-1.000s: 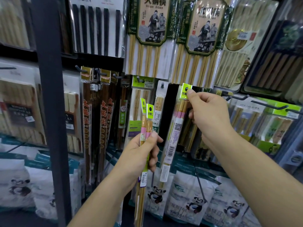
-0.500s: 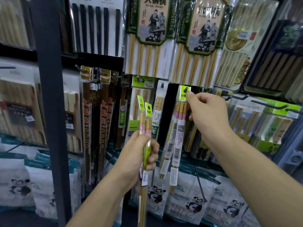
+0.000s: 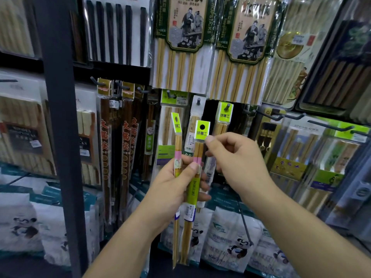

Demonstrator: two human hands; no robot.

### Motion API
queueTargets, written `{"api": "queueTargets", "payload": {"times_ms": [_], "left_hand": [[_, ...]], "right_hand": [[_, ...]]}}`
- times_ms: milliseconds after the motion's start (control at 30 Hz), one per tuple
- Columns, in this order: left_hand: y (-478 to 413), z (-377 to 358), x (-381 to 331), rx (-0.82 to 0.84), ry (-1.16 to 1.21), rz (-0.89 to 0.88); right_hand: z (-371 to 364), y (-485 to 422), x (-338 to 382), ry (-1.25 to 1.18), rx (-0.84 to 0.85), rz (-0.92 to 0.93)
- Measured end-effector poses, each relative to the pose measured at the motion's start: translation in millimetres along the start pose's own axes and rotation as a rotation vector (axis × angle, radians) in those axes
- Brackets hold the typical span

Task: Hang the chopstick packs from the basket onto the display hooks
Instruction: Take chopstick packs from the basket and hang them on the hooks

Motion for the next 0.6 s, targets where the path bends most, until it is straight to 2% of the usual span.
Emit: {"api": "queueTargets", "payload": {"times_ms": [133,233,433,600], "left_hand": [[0.6,-0.7,3.1,0.022,0.013,0.005],[-1.6,4.0,5.6,0.018,0.016,0.012],[-5.1,12.0,8.9,-0.093,-0.164,-0.032],[-3.5,10.9,6.1,-0.05,-0.087,0.034]], "right_hand": [[-2.6,0.4,3.9,-0.028,0.012,0.02],[3.3,-5.9,4.3,-0.084,-0.053,-0.002],[20.2,-30.0,9.8,-0.158,-0.143,-0.036],[21.9,-36.7,6.6,-0.155,-0.148,-0.078]]}}
Point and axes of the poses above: each hand's wrist, its own y-axis away from the middle knuckle, its own z-axis out of the back of the hand, x = y × z, the point moved 2 cm from there along -y, towards the middle knuckle, and after that the axes turned 12 degrees about y, right-handed, at the moved point
